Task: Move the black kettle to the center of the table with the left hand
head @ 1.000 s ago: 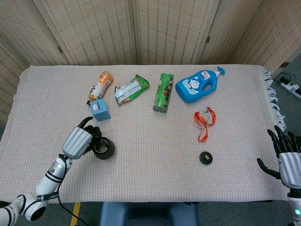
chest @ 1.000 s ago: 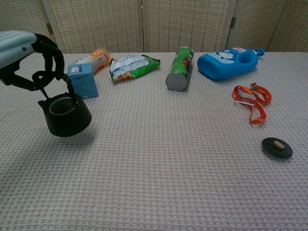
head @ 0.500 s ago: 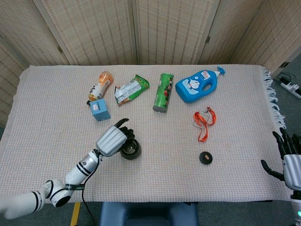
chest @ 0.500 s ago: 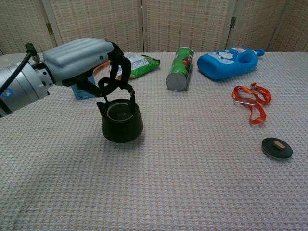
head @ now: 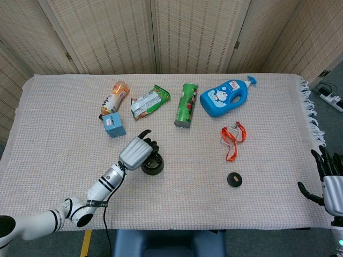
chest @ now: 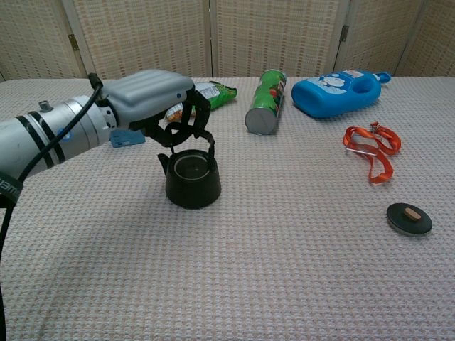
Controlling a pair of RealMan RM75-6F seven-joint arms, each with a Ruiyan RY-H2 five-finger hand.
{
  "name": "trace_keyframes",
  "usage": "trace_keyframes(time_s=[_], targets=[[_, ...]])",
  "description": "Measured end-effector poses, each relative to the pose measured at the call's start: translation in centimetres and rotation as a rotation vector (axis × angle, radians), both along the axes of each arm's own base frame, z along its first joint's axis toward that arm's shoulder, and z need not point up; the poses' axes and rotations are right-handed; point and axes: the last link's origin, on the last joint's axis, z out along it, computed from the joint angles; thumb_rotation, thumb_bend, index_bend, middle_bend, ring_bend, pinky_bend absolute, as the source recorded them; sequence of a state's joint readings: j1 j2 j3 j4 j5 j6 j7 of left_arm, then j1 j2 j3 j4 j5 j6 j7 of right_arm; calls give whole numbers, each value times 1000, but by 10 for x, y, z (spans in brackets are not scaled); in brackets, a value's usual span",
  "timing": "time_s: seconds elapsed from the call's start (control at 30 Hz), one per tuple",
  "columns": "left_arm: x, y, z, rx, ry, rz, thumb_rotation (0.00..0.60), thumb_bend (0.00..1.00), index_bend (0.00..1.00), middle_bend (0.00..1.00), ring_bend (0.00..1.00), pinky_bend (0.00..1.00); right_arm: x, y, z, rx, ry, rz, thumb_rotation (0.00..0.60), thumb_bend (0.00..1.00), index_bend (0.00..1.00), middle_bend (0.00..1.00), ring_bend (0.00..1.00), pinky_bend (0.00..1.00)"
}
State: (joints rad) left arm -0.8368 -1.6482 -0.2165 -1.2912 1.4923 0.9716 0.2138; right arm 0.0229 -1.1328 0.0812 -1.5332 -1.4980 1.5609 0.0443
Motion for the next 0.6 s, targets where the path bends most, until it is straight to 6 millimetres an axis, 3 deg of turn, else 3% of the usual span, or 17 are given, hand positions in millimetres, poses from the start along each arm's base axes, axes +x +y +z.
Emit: trace_keyframes(time_s=[0.1,0.17,0.3,0.6], targets=[[2,1,0,12,19,13,600,361,82,152,151,54,-1,1,0,0,-1,-1,600,311,0,0,154,0],[4,2,0,22,34,23,600,301,19,91,88,31,-1,1,1,-2,-4,-1,600,311,0,0,162,0],[5,5,1,37,54,60,600,240,0,14,21,0,-1,1,3,-8,-7,4,600,312,0,0,165,0],[6,16,1,85,104,140,600,207,0,0,3,0,-1,1,3,-1,-11,14,600,311,0,0,167,0]])
